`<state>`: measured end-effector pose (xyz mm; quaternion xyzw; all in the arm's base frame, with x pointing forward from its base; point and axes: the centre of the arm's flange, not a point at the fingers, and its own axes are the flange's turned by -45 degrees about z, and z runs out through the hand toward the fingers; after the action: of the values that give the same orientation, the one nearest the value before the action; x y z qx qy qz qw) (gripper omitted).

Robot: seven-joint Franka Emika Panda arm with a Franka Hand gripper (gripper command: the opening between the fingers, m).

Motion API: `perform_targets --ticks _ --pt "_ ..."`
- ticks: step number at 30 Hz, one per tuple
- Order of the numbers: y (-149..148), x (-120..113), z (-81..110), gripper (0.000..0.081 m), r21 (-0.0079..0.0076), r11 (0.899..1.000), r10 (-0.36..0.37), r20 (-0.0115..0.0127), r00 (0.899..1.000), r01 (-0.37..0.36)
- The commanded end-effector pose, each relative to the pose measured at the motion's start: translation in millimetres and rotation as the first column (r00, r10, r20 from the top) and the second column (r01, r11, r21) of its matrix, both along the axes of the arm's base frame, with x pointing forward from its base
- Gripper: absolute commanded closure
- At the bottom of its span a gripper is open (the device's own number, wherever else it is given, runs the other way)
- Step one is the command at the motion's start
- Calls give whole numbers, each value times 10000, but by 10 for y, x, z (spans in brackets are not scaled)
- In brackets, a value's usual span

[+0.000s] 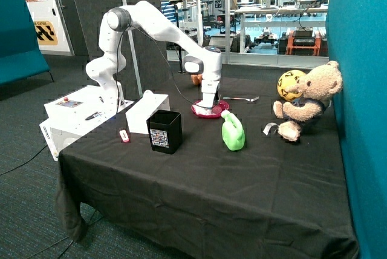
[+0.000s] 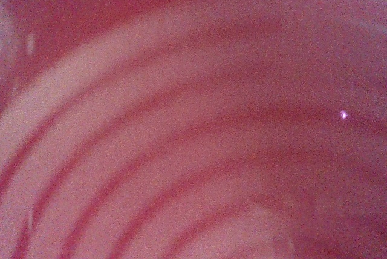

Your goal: Dry the plate

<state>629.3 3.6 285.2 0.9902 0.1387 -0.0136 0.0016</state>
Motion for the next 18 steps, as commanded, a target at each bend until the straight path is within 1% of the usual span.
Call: perform_targets --ticks 1,7,13,18 --pt "-46 -408 4 808 69 9999 151 265 9995 -153" --pt "72 -462 -25 808 69 9989 460 265 9986 -462" --pt "302 -411 -59 808 69 9975 698 265 9972 -700" --pt "436 -372 -78 808 69 9967 804 265 9964 -806"
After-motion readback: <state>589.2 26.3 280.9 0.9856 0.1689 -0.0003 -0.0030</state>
